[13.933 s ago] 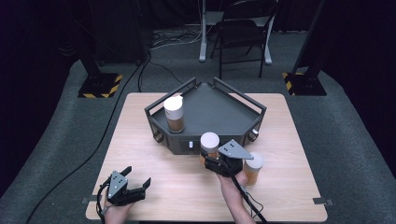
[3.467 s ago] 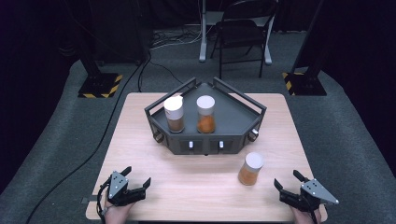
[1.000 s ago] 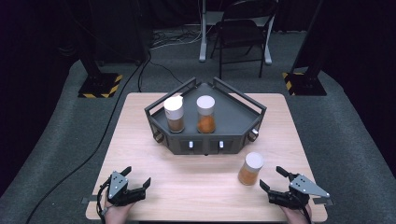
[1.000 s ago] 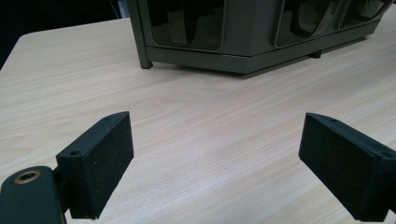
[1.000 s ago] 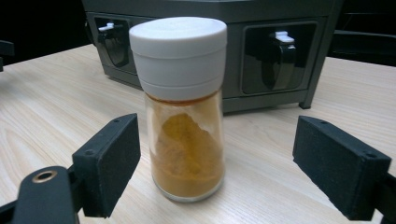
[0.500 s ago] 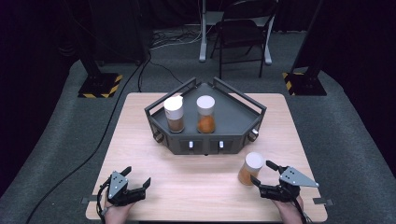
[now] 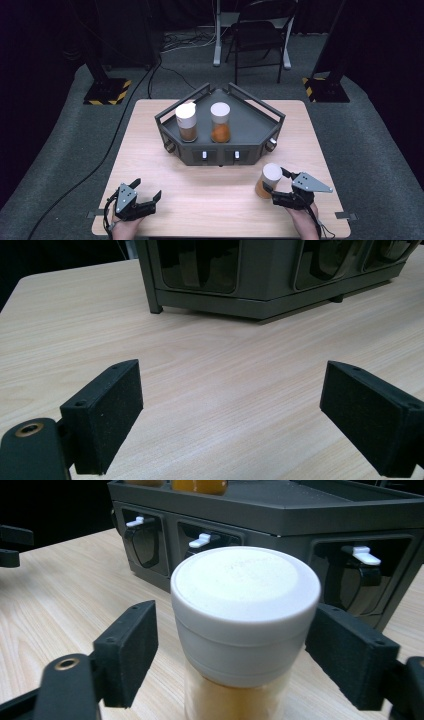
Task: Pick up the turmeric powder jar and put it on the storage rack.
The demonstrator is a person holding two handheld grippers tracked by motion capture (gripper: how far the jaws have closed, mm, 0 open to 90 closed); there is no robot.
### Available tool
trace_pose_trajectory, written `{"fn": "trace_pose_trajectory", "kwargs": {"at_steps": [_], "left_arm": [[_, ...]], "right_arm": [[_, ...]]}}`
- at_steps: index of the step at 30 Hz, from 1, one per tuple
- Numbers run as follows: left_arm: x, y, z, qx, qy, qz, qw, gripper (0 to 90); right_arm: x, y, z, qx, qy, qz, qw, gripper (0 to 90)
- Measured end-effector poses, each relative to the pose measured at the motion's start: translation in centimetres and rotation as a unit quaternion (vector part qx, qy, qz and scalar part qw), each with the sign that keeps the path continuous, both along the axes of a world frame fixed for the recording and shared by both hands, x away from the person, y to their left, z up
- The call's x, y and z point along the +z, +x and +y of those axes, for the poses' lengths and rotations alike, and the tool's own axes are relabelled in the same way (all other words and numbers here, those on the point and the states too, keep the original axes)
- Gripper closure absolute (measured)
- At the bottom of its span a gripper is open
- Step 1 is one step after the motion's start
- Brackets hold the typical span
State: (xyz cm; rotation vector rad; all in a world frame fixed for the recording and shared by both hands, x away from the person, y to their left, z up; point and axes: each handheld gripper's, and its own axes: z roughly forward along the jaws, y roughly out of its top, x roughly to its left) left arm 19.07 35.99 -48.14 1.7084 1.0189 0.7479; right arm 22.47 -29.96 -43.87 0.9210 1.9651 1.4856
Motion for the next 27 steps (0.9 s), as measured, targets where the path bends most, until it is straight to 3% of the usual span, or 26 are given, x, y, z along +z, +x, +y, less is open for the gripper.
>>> {"fn": "trace_pose_trajectory", "kwargs": {"at_steps": [6, 15, 20, 27], "left_arm": [[0.0, 0.0, 0.0, 0.000, -0.001, 0.000, 1.0000, 10.2], [0.0, 0.0, 0.0, 0.000, -0.002, 0.001, 1.0000, 10.2], [0.0, 0.0, 0.1, 0.000, -0.002, 0.001, 1.0000, 10.2], [0.0, 0.1, 0.1, 0.000, -0.002, 0.001, 1.0000, 10.2]], "right_arm": [[0.3, 0.1, 0.5, -0.012, -0.009, 0.001, 0.9999, 32.5], [1.2, 0.2, 1.0, -0.015, -0.023, 0.009, 0.9996, 33.1], [2.0, 0.3, 2.0, -0.015, -0.046, 0.010, 0.9988, 33.1], [3.0, 0.6, 2.3, -0.011, -0.043, 0.014, 0.9989, 33.1]]}}
